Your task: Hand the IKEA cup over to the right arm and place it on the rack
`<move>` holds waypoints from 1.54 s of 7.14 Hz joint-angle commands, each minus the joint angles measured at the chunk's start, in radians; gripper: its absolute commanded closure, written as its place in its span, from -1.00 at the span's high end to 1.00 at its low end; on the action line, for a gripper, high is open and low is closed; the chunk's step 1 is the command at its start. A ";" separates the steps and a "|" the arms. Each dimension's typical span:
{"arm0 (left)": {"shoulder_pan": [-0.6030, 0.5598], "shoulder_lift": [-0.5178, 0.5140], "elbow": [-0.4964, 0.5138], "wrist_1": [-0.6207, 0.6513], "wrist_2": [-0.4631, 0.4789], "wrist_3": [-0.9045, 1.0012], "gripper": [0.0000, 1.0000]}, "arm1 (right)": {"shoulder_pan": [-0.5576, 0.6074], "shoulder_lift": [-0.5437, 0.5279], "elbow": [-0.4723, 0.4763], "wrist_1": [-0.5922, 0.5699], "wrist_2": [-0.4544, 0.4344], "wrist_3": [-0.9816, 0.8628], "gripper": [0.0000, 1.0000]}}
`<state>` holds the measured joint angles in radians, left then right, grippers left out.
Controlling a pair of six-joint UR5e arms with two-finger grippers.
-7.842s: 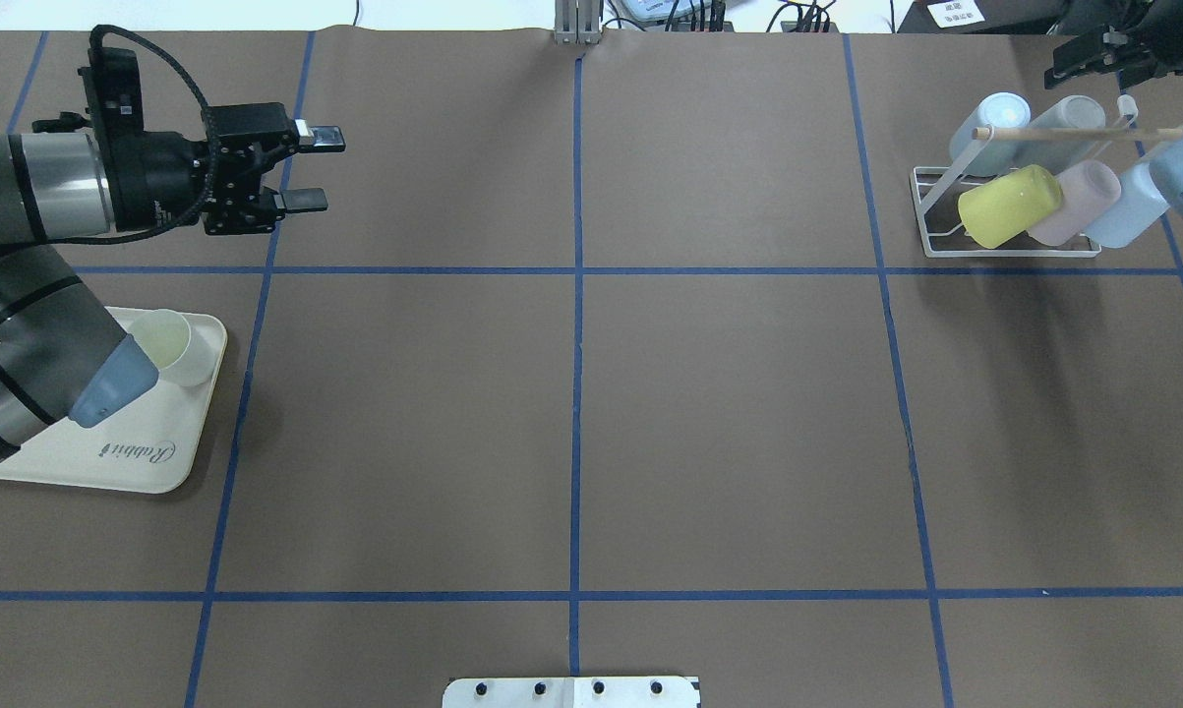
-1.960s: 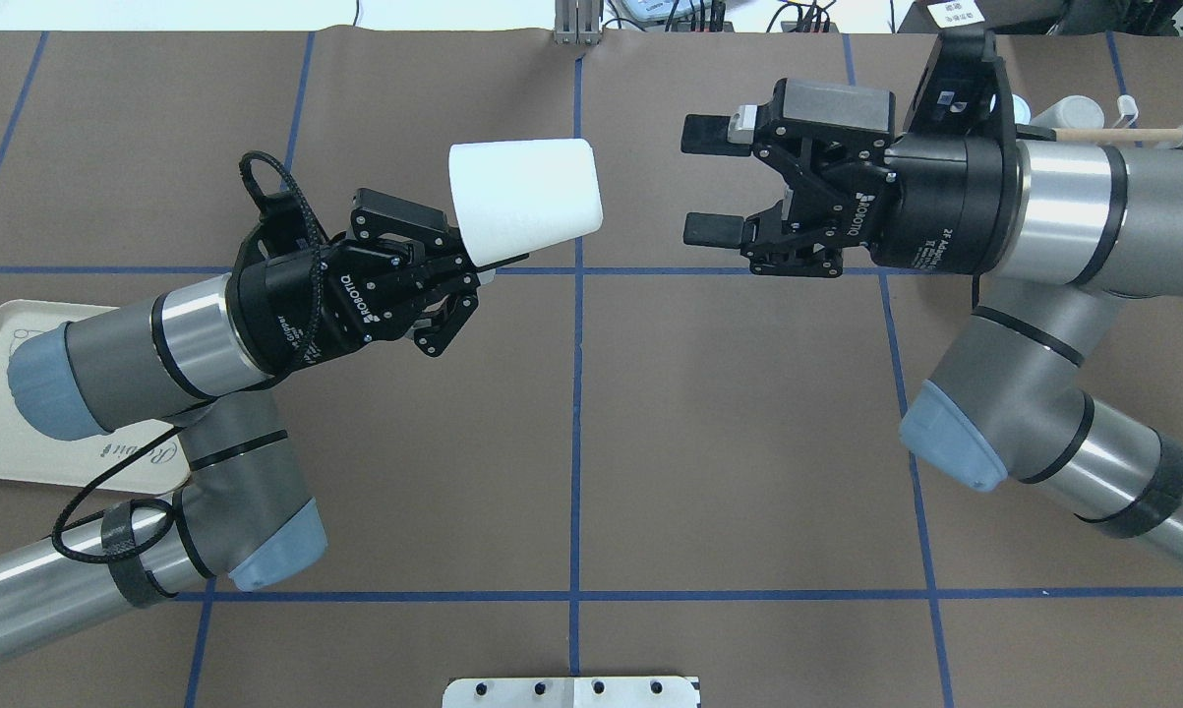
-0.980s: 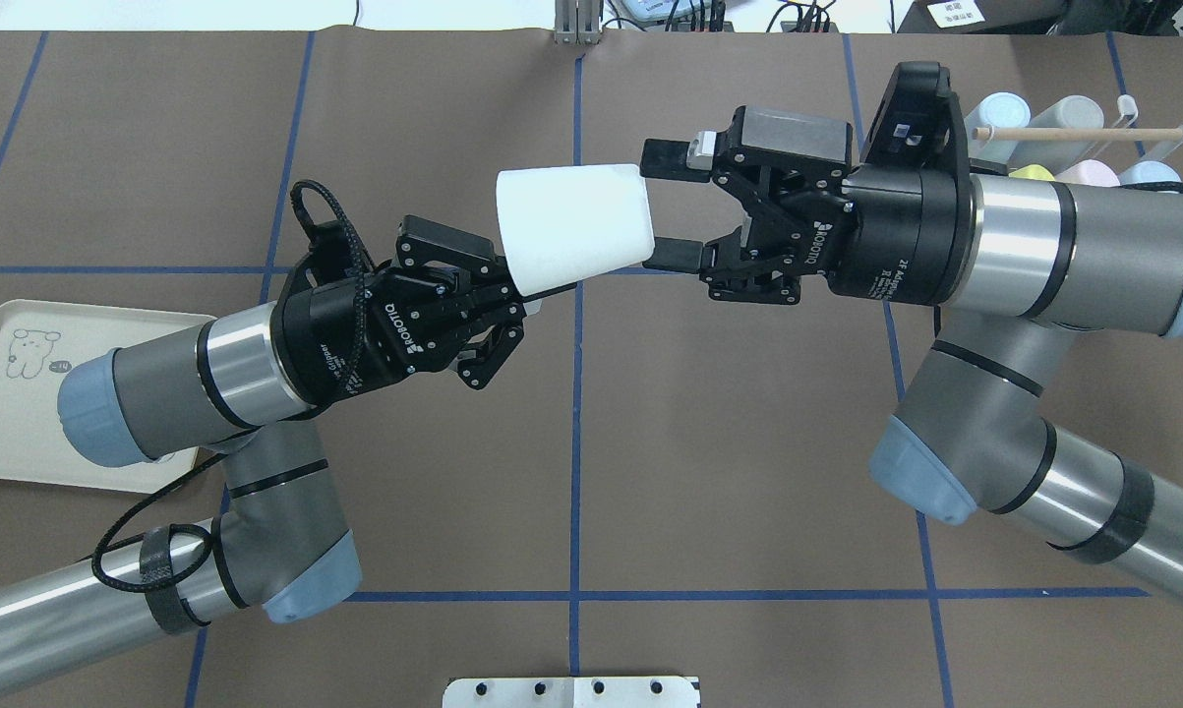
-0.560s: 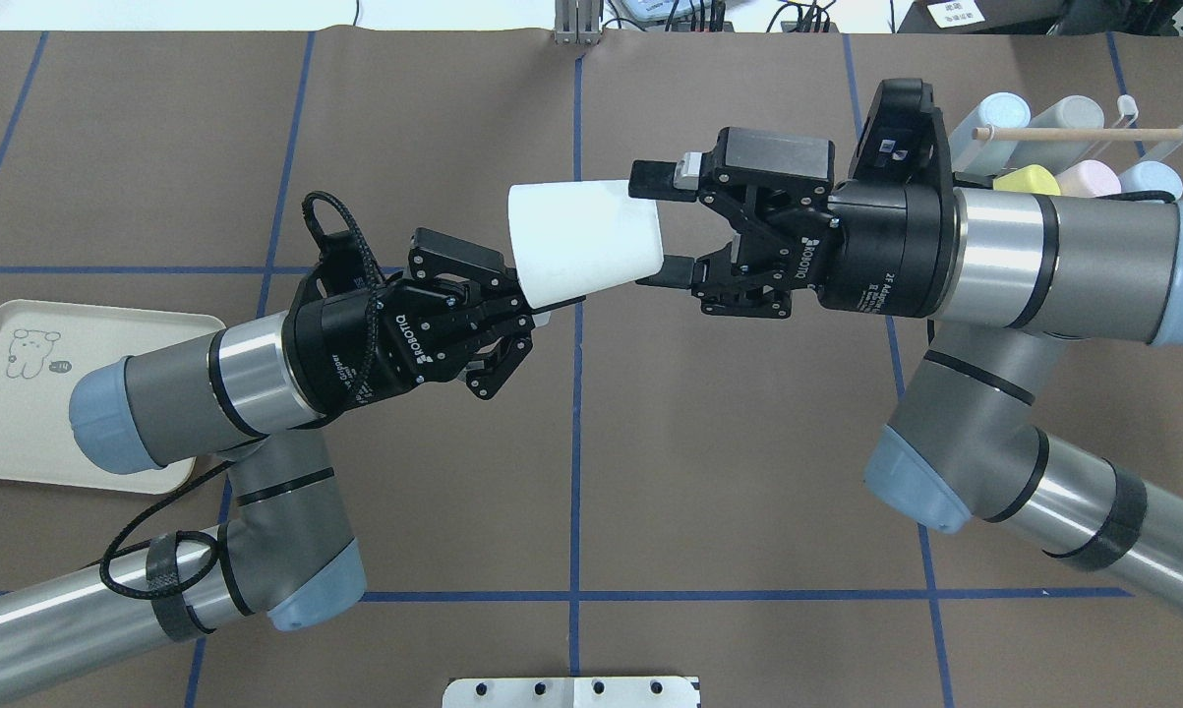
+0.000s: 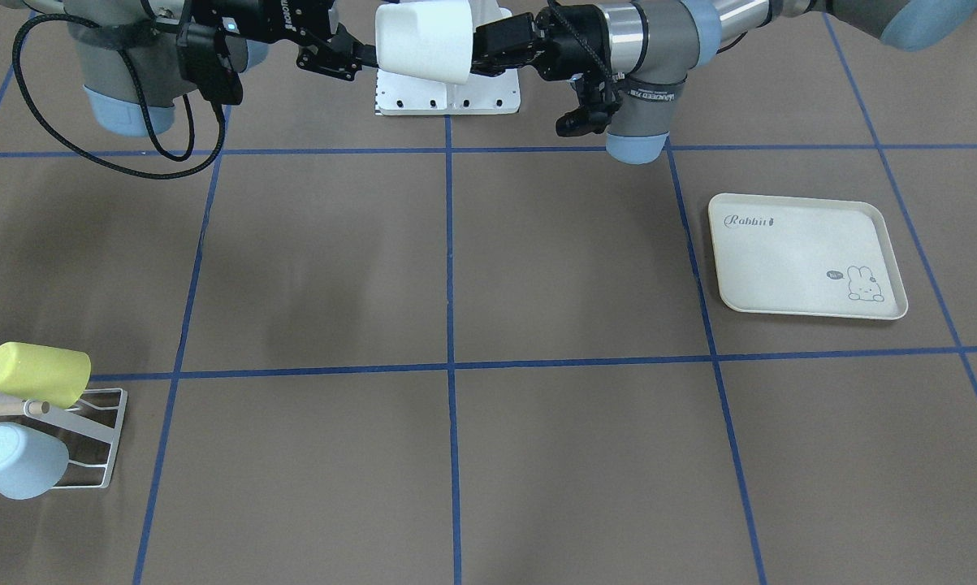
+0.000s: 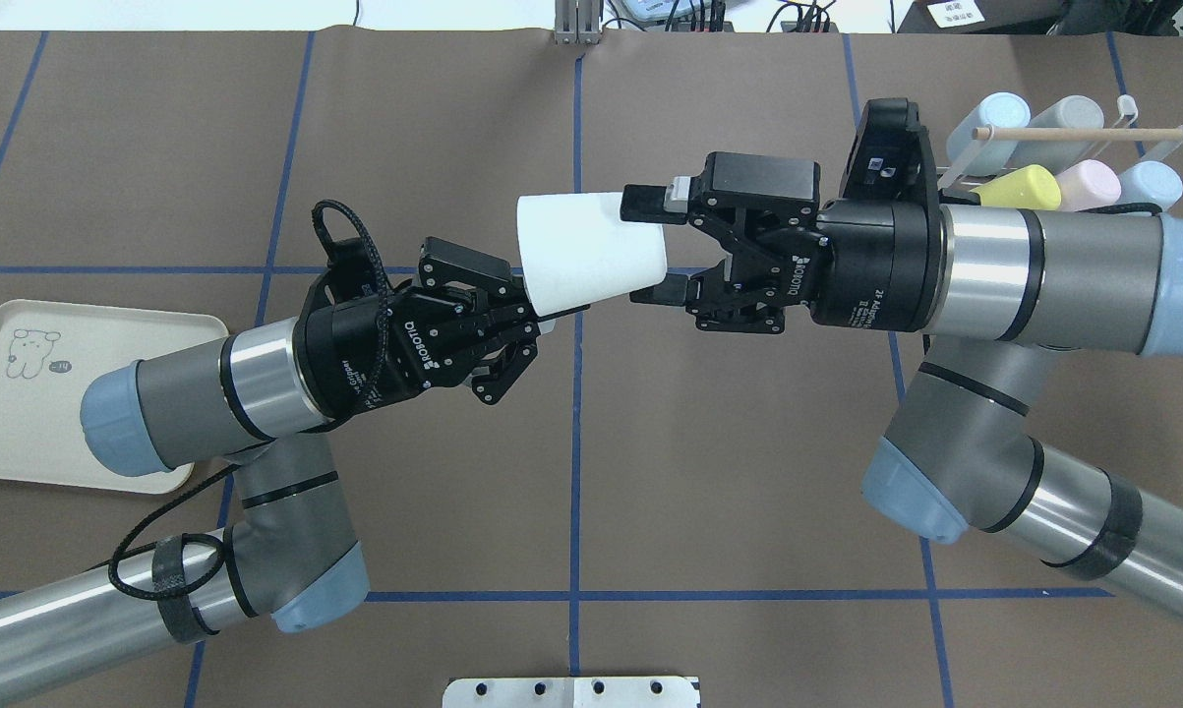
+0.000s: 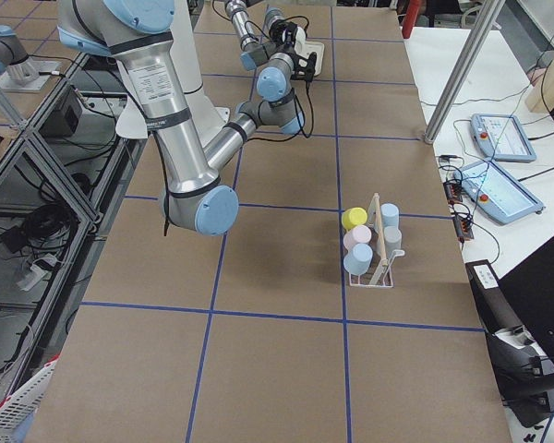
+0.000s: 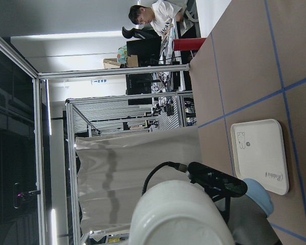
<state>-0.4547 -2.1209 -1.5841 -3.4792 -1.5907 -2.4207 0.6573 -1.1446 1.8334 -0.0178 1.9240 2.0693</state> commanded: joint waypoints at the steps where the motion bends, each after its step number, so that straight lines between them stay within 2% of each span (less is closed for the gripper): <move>1: 0.001 -0.001 0.001 -0.003 0.000 0.000 -1.00 | -0.001 0.002 -0.019 0.002 0.007 -0.014 0.87; 8: 0.011 0.007 0.001 -0.008 0.000 0.002 -1.00 | -0.001 0.000 -0.017 0.007 0.007 -0.012 0.87; 9: 0.011 0.003 0.001 -0.008 0.000 0.002 -1.00 | -0.001 0.000 -0.017 0.009 0.007 -0.012 0.80; 11: 0.011 0.001 0.001 -0.008 0.000 0.003 -0.97 | -0.001 0.003 -0.017 0.009 0.007 -0.012 0.11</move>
<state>-0.4432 -2.1188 -1.5830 -3.4866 -1.5909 -2.4187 0.6566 -1.1427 1.8158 -0.0092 1.9311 2.0571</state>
